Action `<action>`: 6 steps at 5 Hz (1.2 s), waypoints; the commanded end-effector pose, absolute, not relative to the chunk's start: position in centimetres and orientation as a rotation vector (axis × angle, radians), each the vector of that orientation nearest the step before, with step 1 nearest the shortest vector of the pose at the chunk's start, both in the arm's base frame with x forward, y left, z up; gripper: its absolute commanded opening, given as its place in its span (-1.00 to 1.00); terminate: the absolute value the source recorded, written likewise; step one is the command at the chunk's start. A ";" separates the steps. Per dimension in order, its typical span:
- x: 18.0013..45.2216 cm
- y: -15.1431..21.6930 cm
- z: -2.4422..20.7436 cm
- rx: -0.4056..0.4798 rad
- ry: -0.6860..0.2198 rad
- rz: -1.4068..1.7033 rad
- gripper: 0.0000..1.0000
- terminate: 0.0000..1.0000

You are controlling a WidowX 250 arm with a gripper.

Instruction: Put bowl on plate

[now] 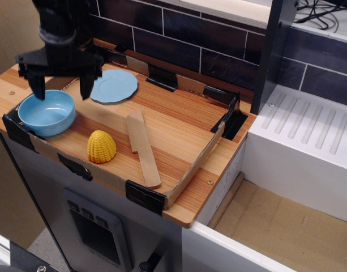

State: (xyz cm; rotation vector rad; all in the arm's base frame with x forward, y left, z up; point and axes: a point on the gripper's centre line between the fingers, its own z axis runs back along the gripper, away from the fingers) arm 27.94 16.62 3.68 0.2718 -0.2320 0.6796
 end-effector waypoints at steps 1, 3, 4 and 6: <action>28.5 15.6 2.5 0.262 -0.235 0.670 1.00 -1.00; 28.3 16.1 2.8 0.261 -0.238 0.676 -1.00 -1.00; 28.3 16.6 3.4 0.272 -0.256 0.669 -1.00 -1.00; 29.1 16.7 7.3 0.258 -0.274 0.672 -1.00 -1.00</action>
